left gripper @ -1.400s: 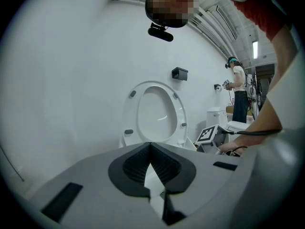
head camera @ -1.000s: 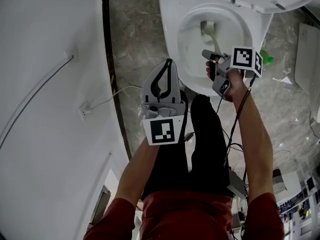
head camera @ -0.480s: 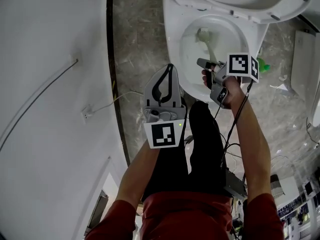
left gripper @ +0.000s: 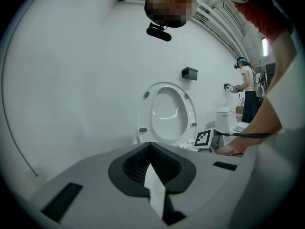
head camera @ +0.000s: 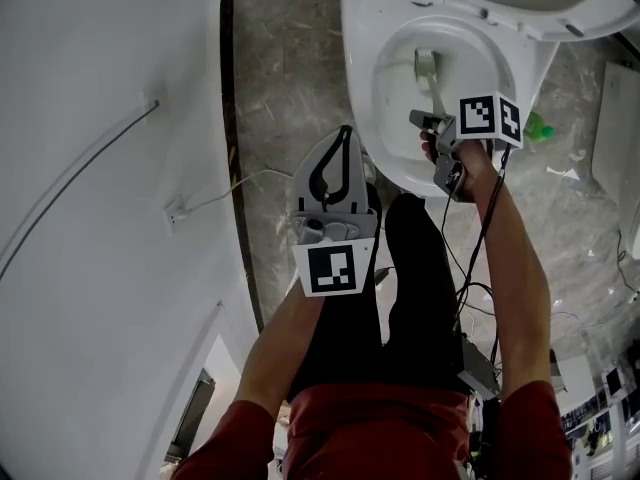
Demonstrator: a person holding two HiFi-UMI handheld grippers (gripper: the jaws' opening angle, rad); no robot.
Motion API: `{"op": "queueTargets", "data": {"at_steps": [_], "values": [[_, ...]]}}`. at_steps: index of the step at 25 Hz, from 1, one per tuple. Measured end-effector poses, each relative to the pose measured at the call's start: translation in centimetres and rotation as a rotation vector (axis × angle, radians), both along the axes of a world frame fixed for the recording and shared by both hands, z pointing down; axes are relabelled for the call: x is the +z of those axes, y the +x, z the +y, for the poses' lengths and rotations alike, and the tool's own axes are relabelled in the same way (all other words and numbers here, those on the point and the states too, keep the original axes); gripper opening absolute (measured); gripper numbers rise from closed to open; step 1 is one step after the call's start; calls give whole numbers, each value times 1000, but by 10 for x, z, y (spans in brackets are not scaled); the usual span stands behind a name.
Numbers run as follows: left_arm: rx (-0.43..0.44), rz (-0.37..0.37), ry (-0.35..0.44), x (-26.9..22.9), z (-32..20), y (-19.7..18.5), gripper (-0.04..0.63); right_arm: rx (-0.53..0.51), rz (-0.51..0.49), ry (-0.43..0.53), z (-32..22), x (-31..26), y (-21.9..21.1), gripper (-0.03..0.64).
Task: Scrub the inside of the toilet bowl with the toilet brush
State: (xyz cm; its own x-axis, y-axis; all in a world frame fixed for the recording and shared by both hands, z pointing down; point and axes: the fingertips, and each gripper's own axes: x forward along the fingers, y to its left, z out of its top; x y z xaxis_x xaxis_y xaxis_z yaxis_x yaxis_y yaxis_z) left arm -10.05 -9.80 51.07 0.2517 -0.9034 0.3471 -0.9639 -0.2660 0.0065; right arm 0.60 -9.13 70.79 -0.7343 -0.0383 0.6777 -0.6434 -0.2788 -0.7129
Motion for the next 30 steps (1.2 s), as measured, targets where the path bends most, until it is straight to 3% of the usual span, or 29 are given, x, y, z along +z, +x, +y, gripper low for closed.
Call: {"op": "queueTargets", "data": {"at_steps": [11, 19, 25, 28, 30], "values": [[62, 36, 23, -58, 3, 29, 5, 127, -86, 157, 33, -108, 15, 8], [118, 82, 85, -157, 6, 57, 5, 412, -157, 225, 70, -236, 50, 8], [157, 102, 95, -242, 17, 71, 5, 499, -128, 388, 76, -344, 81, 8], [181, 109, 141, -287, 10, 81, 5, 502, -85, 524, 59, -398, 98, 8], [195, 127, 176, -315, 4, 89, 5, 470, -5, 639, 47, -428, 110, 8]]}}
